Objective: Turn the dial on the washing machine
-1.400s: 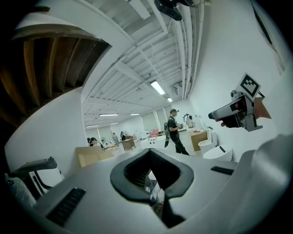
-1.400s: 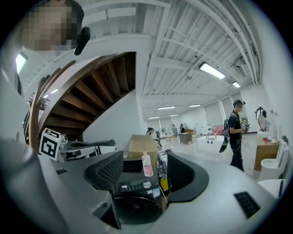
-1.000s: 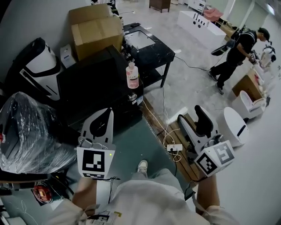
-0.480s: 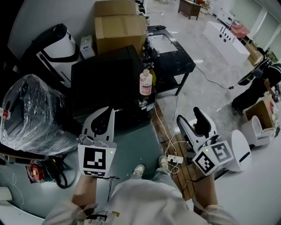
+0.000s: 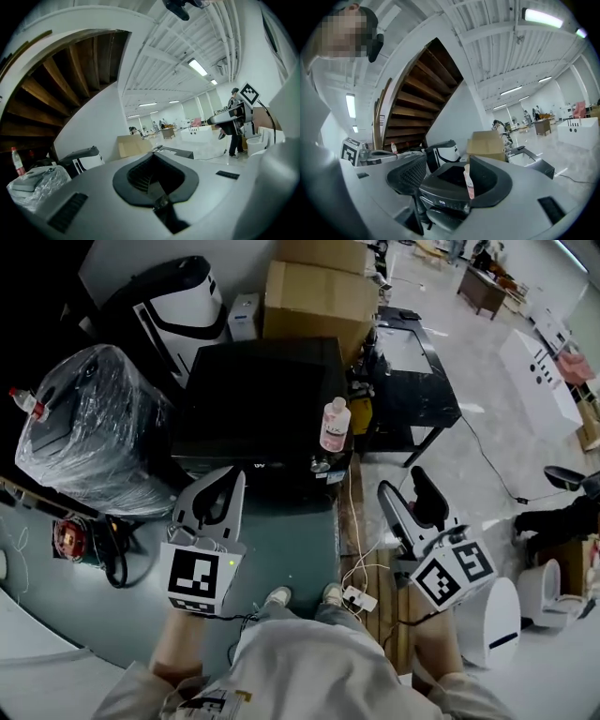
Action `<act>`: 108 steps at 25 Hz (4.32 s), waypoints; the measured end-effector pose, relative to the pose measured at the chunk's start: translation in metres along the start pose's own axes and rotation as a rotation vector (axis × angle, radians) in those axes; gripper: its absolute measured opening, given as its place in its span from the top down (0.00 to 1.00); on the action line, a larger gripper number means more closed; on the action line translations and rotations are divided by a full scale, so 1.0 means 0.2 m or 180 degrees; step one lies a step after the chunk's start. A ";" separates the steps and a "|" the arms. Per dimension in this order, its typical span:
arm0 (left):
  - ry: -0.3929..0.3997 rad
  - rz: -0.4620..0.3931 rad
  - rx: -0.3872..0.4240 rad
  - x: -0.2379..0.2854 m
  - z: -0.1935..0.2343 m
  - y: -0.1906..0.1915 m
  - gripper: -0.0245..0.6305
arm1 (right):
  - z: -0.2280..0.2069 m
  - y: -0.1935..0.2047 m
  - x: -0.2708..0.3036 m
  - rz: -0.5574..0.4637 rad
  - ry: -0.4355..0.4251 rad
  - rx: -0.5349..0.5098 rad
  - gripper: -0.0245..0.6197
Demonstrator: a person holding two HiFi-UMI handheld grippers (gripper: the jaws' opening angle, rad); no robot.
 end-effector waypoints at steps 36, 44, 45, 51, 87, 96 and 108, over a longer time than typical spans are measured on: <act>-0.0425 0.0135 -0.0124 0.09 0.03 0.46 0.93 | -0.35 0.81 0.61 0.1002 -0.0099 0.0004 0.49; -0.0353 0.0158 -0.0039 0.23 0.00 0.74 0.93 | -0.45 1.10 0.75 0.1017 0.0037 0.0236 0.49; -0.0357 0.0170 -0.0037 0.25 0.00 0.79 0.93 | -0.46 1.14 0.77 0.1016 0.0041 0.0250 0.49; -0.0339 0.0345 -0.0048 0.32 -0.01 1.06 0.93 | -0.53 1.39 0.86 0.1116 0.0073 0.0230 0.49; -0.0106 0.0655 -0.0169 0.51 -0.06 1.52 0.93 | -0.85 1.88 1.01 0.0363 0.0557 0.1966 0.50; -0.0197 0.0710 -0.0425 0.49 -0.01 1.53 0.93 | -0.82 1.85 1.04 0.0863 0.0796 0.1003 0.50; -0.0258 0.0828 -0.0554 0.47 0.00 1.55 0.93 | -0.78 1.85 1.06 0.1334 0.1080 -0.0068 0.50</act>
Point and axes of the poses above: the fingertips, and each gripper's own axes: x forward along the fingers, z to its left, y out of its underside, the point moved 4 cm from there along -x, backward along the fingers, and after that the axes turned 14 degrees about -y, right-handed, at the moved point
